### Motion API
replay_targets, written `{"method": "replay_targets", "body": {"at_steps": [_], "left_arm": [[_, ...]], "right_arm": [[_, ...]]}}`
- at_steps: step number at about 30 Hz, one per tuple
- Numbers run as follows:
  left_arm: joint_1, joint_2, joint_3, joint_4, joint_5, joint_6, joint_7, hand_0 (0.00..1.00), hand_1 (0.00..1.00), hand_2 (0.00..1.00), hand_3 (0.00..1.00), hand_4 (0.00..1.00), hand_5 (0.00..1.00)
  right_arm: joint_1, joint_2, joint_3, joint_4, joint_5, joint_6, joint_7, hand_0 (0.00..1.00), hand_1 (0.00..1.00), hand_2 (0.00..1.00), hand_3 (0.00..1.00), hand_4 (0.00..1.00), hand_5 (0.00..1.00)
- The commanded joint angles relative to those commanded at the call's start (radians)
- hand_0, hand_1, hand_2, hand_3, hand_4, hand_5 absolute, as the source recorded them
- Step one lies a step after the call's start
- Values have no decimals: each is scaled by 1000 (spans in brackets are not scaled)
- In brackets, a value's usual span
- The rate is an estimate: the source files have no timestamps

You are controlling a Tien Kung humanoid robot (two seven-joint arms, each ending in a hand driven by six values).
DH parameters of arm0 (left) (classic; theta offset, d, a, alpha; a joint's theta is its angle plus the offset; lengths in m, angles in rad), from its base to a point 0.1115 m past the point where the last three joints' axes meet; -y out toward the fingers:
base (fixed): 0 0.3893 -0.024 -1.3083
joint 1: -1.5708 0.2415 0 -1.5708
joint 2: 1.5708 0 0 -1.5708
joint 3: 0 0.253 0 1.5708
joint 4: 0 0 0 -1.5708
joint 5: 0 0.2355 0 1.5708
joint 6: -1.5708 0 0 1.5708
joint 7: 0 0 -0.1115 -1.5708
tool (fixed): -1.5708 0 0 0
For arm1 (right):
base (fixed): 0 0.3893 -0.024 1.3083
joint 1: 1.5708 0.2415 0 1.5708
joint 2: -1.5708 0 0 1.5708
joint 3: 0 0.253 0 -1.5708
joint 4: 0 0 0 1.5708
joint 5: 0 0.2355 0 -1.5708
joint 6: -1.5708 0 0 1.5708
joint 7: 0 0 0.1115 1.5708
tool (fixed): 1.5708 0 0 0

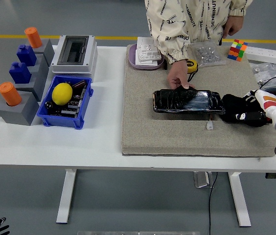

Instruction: Pick the rag up,wipe the panel,place it on the desk

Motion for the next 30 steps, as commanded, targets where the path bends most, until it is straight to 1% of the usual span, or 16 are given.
{"method": "replay_targets", "body": {"at_steps": [1, 2, 7, 8, 13, 14, 19, 20, 25, 26, 30], "left_arm": [[0, 0, 1, 0, 0, 0, 0, 726, 717, 767, 626, 694, 582], [0, 1, 1, 0, 0, 0, 0, 726, 717, 767, 626, 694, 583], [2, 1, 4, 0, -1, 0, 0, 726, 717, 767, 626, 694, 583], [3, 1, 3, 0, -1, 0, 1, 726, 717, 767, 626, 694, 583], [5, 2, 4, 0, -1, 1, 1, 726, 717, 767, 626, 694, 583], [6, 2, 3, 0, 0, 1, 1, 726, 717, 767, 626, 694, 583], [7, 3, 4, 0, 0, 0, 1, 726, 717, 767, 626, 694, 583], [7, 3, 5, 0, 0, 0, 1, 727, 717, 767, 626, 694, 582], [5, 2, 8, 0, -2, 0, 1, 727, 717, 767, 626, 694, 582], [4, 2, 7, 0, -2, 0, 1, 727, 717, 767, 626, 694, 583], [3, 3, 4, 0, 0, 0, 1, 727, 717, 767, 626, 694, 583]], "right_arm": [[-1, 0, 2, -1, 0, 0, 0, 438, 504, 523, 496, 998, 317], [-2, 0, 2, -2, 0, -1, 0, 412, 477, 503, 477, 985, 260], [-5, -1, 2, -4, 1, -7, 0, 412, 477, 503, 477, 985, 260], [-5, -1, 2, -5, 1, -8, -1, 373, 452, 479, 460, 947, 224], [-6, -2, 0, -5, -1, -12, -1, 373, 452, 479, 460, 947, 224], [-7, -3, 0, -5, -1, -13, -1, 347, 439, 465, 448, 912, 172], [-8, -4, 2, -6, -5, -18, -2, 347, 439, 465, 448, 912, 172], [-8, -4, 3, -6, -6, -19, -3, 327, 423, 453, 438, 929, 145], [-6, -3, 3, -5, -8, -27, -5, 327, 423, 453, 438, 929, 145], [-5, -4, 3, -5, -8, -27, -5, 317, 409, 444, 428, 956, 117], [-4, -5, 5, -5, -10, -29, -6, 317, 409, 444, 428, 956, 117]]}}
